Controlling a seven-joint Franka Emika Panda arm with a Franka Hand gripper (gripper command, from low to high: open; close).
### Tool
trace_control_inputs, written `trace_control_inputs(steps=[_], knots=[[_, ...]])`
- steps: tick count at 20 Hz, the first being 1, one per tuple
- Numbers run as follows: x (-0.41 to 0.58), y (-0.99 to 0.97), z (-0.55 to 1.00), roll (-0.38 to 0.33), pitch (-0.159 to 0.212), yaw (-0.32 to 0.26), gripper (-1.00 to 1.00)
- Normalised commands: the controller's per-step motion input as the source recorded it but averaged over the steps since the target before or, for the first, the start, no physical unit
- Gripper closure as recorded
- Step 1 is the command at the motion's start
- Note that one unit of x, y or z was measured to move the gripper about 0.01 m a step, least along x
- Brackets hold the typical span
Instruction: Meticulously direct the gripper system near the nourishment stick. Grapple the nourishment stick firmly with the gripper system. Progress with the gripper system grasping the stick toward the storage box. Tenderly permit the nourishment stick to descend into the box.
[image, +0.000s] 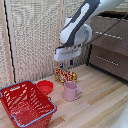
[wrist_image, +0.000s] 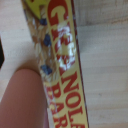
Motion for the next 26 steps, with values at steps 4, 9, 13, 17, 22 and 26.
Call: trace_control_inputs(steps=[4, 9, 13, 17, 22, 26], knots=[[0.133, 0.04, -0.28, -0.009, -0.003, 0.008, -1.0], [0.107, 0.09, -0.28, -0.034, 0.0, 0.008, -1.0], [0.281, -0.05, -0.31, -0.046, 0.0, 0.046, -1.0], [0.178, 0.01, -0.07, -0.017, 0.027, 0.018, 1.0], [0.0, 0.0, 0.0, 0.0, 0.003, 0.0, 1.0], [-0.07, 0.0, 0.01, 0.0, -0.006, -0.026, 1.0]])
